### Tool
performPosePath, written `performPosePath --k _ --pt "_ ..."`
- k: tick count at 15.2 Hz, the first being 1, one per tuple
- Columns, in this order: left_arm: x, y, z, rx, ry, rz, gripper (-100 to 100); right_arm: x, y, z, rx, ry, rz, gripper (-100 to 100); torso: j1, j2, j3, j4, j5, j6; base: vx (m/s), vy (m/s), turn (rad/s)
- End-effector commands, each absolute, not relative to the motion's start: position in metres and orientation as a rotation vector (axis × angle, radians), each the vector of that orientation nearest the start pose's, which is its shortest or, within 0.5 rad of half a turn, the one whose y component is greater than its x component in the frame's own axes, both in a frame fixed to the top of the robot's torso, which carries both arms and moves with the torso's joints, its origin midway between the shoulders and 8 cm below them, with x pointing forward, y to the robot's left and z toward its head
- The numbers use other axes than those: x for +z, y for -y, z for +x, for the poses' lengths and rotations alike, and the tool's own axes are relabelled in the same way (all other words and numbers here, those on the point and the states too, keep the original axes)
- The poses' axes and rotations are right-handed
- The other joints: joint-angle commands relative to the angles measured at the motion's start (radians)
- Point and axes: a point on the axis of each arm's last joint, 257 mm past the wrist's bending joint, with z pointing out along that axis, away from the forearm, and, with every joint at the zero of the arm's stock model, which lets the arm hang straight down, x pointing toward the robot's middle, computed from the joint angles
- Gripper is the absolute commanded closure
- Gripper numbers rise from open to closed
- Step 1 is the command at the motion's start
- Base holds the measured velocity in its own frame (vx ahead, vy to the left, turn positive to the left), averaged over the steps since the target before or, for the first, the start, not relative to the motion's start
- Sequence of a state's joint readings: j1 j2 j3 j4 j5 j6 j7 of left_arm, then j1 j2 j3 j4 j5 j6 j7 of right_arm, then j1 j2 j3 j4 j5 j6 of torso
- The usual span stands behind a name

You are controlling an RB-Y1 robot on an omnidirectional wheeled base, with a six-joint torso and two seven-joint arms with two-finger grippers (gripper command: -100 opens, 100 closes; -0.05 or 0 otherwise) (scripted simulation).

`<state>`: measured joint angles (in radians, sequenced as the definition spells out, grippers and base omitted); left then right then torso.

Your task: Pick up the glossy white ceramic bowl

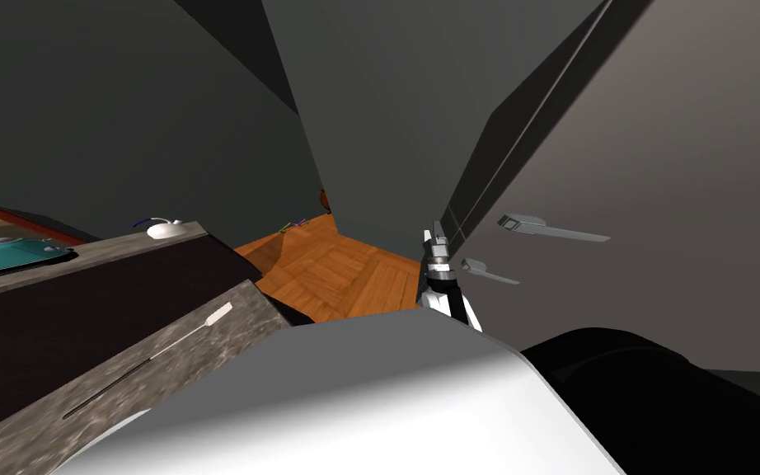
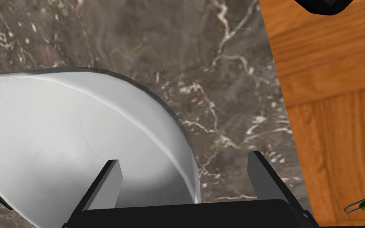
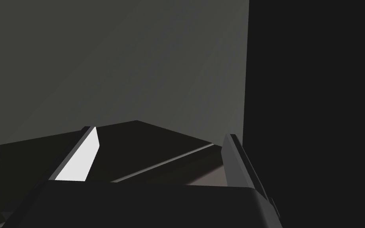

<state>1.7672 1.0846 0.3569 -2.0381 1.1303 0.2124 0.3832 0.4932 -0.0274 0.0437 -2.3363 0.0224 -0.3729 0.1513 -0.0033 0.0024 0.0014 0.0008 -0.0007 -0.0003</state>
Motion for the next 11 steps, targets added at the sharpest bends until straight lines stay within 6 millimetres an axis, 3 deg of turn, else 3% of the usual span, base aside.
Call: performPosePath --k 1,5,11 --pt "-0.323 -0.539 -0.079 -0.096 -1.279 -2.576 100 0.026 0.260 0.357 1.179 -0.731 0.618 0 0.000 0.000 0.000 0.000 0.000 0.000 0.000 0.000 0.000" --pt "-0.323 -0.539 -0.080 -0.094 -1.277 -2.579 100 0.026 0.260 0.357 1.179 -0.731 0.618 0 0.000 0.000 0.000 0.000 0.000 0.001 0.000 0.000 0.004" --pt "-0.303 -0.537 -0.074 -0.091 -1.284 -2.577 100 0.026 0.260 0.357 1.179 -0.731 0.618 0 -0.002 0.001 0.001 0.000 -0.002 0.001 -0.014 -0.006 0.004"
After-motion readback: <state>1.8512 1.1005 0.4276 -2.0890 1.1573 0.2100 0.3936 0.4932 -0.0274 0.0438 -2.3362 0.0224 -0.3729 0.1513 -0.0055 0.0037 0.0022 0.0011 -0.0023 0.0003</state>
